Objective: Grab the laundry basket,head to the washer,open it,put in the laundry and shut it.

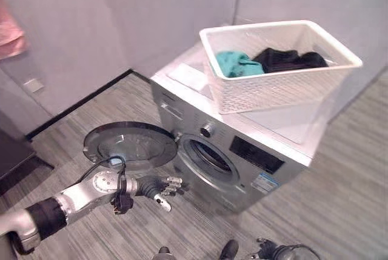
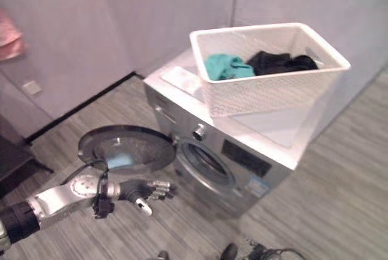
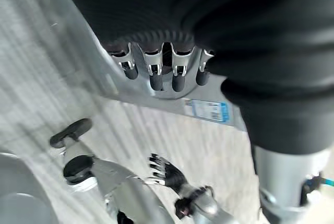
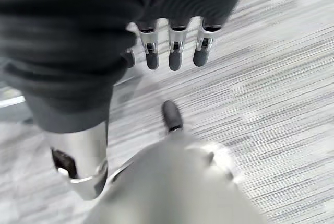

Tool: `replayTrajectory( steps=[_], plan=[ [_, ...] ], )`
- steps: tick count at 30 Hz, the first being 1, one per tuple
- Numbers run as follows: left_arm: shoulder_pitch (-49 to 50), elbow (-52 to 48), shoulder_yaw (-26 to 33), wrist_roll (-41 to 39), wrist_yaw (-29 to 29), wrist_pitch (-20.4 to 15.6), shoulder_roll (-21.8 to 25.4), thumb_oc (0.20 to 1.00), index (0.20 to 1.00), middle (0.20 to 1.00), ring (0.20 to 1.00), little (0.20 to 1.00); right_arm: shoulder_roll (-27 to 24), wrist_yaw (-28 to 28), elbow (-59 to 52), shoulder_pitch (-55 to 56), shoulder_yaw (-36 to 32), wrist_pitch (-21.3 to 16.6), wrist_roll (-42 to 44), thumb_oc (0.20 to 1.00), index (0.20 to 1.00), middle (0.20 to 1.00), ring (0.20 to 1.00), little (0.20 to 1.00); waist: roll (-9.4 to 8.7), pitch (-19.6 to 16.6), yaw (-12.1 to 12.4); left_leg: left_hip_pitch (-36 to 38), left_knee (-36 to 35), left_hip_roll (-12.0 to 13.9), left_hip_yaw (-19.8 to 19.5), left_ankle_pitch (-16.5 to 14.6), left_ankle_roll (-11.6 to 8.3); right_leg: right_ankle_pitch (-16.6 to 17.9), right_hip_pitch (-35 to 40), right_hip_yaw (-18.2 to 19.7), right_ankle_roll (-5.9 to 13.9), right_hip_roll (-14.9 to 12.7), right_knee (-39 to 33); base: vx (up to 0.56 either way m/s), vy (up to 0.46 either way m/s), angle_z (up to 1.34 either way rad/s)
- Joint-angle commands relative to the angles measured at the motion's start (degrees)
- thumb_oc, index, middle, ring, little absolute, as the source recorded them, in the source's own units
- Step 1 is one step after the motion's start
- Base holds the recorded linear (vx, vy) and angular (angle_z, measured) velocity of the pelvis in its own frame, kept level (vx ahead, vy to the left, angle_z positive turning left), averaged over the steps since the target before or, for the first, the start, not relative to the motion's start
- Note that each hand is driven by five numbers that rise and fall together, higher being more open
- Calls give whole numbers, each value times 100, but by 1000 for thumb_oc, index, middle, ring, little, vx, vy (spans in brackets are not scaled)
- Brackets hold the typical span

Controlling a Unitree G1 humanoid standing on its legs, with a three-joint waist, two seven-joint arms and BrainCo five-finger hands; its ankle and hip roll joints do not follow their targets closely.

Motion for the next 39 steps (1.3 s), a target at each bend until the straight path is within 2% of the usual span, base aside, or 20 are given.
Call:
replayTrajectory(
  steps=[1,2,4,5,6,8,9,10,11,12,14,15,17,18,19,22,27,32,39],
  plan=[
    [-168,315,-139,1236,-115,-386,283,1000,1000,1000,1000,1000,282,-67,202,-278,-279,34,-88,1000,1000,1000,1000,1000,-311,135,14,-543,-333,11,-132,372,119,-745,860,59,864,-709,5,27,87,-10],
    [-268,883,-185,2186,-24,-611,117,1000,1000,1000,1000,1000,295,-43,222,-272,-312,48,-57,1000,1000,1000,1000,1000,-340,150,-40,-550,-333,4,-101,354,132,-726,808,89,879,-723,5,20,65,-14],
    [-331,1658,-104,3593,229,-843,-295,1000,1000,1000,1000,1000,313,-103,233,-298,-352,107,-41,1000,1000,1000,1000,1000,-402,189,-86,-590,-333,-15,-85,339,154,-705,730,143,883,-737,5,-18,59,-15],
    [-191,2670,292,4782,609,-839,-781,1000,1000,1000,1000,1000,386,-152,197,-343,-405,157,15,1000,1000,1000,1000,1000,-512,283,-101,-650,-333,-24,-91,337,175,-670,646,168,882,-753,5,-64,56,-13],
    [-106,3371,570,5400,880,-867,-1165,1000,1000,1000,1000,1000,411,-160,177,-362,-395,186,25,1000,1000,1000,1000,1000,-541,330,-120,-687,-333,-29,-85,341,182,-657,601,176,879,-761,5,-60,38,-5],
    [-75,3529,613,5495,963,-941,-1294,1000,1000,1000,1000,1000,376,-161,178,-367,-377,191,26,1000,1000,1000,1000,1000,-507,325,-134,-692,-333,-33,-84,343,185,-656,595,177,880,-766,5,-45,5,-2],
    [-202,4288,1253,5999,1628,-712,-1720,1000,1000,1000,1000,1000,401,-209,80,-417,-399,233,137,1000,1000,1000,1000,1000,-584,527,-102,-799,-333,-56,-112,381,207,-581,493,171,874,-781,5,-128,6,-4],
    [-247,4496,1541,6142,1867,-648,-1826,1000,1000,1000,1000,1000,419,-238,19,-438,-435,233,189,1000,1000,1000,1000,1000,-612,605,-75,-853,-333,-63,-131,403,215,-558,451,155,871,-788,5,-206,5,3],
    [-422,4732,2083,6420,2424,-516,-1888,1000,1000,1000,1000,1000,468,-308,-126,-495,-493,209,321,1000,1000,1000,1000,1000,-692,799,2,-951,-333,-65,-162,445,227,-502,378,110,875,-801,5,-119,-3,4],
    [-428,4754,2098,6437,2445,-525,-1903,1000,1000,1000,1000,1000,461,-309,-127,-510,-489,213,324,1000,1000,1000,1000,1000,-686,814,-7,-950,-333,-68,-164,448,229,-500,380,108,876,-803,5,-128,-14,5],
    [-921,5270,2369,6974,3274,-369,-2031,1000,1000,1000,1000,1000,552,-460,-253,-602,-498,135,503,1000,1000,1000,1000,1000,-807,1057,58,-1070,-333,-51,-202,514,225,-431,294,79,880,-810,5,-134,-43,14],
    [-1257,5508,2546,7305,3861,-185,-2070,1000,1000,1000,1000,1000,591,-661,-455,-693,-468,42,643,1000,1000,1000,1000,1000,-905,1245,97,-1192,-333,-35,-244,562,207,-380,210,37,901,-818,5,-149,-45,21],
    [-1438,5626,2648,7273,4048,-114,-2063,1000,1000,1000,1000,1000,598,-723,-565,-724,-432,12,735,1000,1000,1000,1000,1000,-944,1334,106,-1261,-333,-23,-273,589,199,-353,160,22,904,-821,5,-96,-23,10],
    [-1772,5715,2895,7089,4380,-23,-1922,1000,1000,1000,1000,1000,590,-797,-692,-734,-422,-43,897,1000,1000,1000,1000,1000,-1007,1465,130,-1409,-333,-7,-311,631,179,-312,59,-15,924,-819,5,-64,-14,4],
    [-1782,5720,2894,7085,4385,-24,-1920,1000,1000,1000,1000,1000,591,-798,-691,-744,-423,-42,900,1000,1000,1000,1000,1000,-1008,1467,124,-1419,-333,-8,-316,635,180,-311,52,-19,923,-819,5,-85,-17,6],
    [-2308,5879,3064,6809,4942,84,-1735,1000,1000,1000,1000,1000,578,-896,-799,-819,-349,-105,1129,1000,1000,1000,1000,1000,-1097,1653,132,-1716,-333,27,-399,726,143,-237,-155,-92,957,-813,5,-59,-17,16],
    [-2754,6060,2943,6632,5047,114,-1454,1000,1000,1000,1000,1000,579,-952,-838,-850,-249,-128,1208,1000,1000,1000,1000,1000,-1164,1765,96,-2012,-333,49,-487,789,120,-178,-381,-126,1003,-804,5,-8,-1,13],
    [-2846,6130,2976,6488,5185,137,-1384,1000,1000,1000,1000,1000,613,-991,-789,-875,-215,-144,1249,1000,1000,1000,1000,1000,-1180,1782,52,-2147,-333,29,-503,797,123,-134,-512,-122,1041,-818,5,3,16,8],
    [-2222,5946,3402,6228,5176,33,-1103,1000,1000,1000,1000,1000,572,-829,-650,-645,-186,-64,1036,1000,1000,1000,1000,1000,-1188,1677,3,-1941,-333,-33,-316,657,192,-70,-508,74,1071,-883,5,20,51,-8]
  ],
)
